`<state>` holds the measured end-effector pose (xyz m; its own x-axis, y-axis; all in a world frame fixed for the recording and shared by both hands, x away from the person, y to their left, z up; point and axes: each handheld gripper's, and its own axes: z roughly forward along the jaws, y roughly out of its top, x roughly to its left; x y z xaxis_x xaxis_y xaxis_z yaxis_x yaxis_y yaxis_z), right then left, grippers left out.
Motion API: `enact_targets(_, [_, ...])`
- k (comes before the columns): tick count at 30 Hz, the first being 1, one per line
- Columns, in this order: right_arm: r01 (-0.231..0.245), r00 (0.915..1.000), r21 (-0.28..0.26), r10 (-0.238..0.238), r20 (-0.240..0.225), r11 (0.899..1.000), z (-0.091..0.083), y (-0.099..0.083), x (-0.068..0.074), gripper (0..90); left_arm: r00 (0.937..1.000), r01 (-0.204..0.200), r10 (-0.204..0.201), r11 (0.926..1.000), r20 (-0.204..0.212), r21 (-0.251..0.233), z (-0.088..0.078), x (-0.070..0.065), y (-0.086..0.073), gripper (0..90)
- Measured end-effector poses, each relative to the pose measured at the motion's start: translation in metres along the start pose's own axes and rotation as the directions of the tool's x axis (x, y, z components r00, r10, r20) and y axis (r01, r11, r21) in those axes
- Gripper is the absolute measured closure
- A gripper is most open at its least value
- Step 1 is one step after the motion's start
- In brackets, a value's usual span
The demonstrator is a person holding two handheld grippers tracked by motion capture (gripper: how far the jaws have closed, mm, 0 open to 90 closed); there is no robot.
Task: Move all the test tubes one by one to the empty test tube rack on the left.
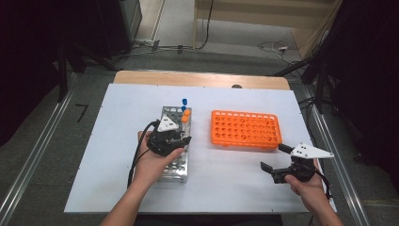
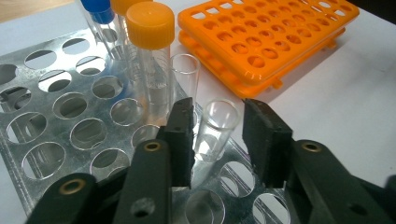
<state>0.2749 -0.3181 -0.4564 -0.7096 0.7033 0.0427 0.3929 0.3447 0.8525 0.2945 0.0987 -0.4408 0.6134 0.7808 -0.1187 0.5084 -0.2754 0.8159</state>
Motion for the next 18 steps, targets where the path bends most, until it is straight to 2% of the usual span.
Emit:
enact_targets(3, [0.003,1.0,-0.001,-0.003,0.001,1.0,-0.0001,0.0,-0.0004,0.0,1.0,0.009,-0.009,0.9999,0.002,-0.015,-0.0018,0.0005,0.0002,55.0])
enact_targets(6, [0.0,1.0,-0.001,0.0,0.0,1.0,-0.0002,-0.0001,-0.0006,0.0,0.9998,0.018,-0.018,0.9993,-0.006,-0.032,-0.0039,0.0012,0.0006,43.4])
enact_targets(13, [0.0,1.0,-0.001,0.0,-0.001,1.0,0.0001,0.0,-0.0004,0.0,0.9992,0.034,-0.032,0.9969,0.024,-0.071,-0.0061,0.0012,0.0014,7.9])
enact_targets(16, [-0.001,1.0,-0.002,0.001,-0.002,1.0,0.0002,0.0001,-0.0003,0.0,0.9983,0.024,-0.019,0.995,0.054,-0.097,-0.0081,-0.0001,0.0017,0.0])
enact_targets(18, [0.0,1.0,-0.002,0.0,-0.002,1.0,0.0002,0.0002,-0.0003,0.0,0.9979,0.014,-0.006,0.9928,0.065,-0.119,-0.0103,-0.0005,0.0017,0.0])
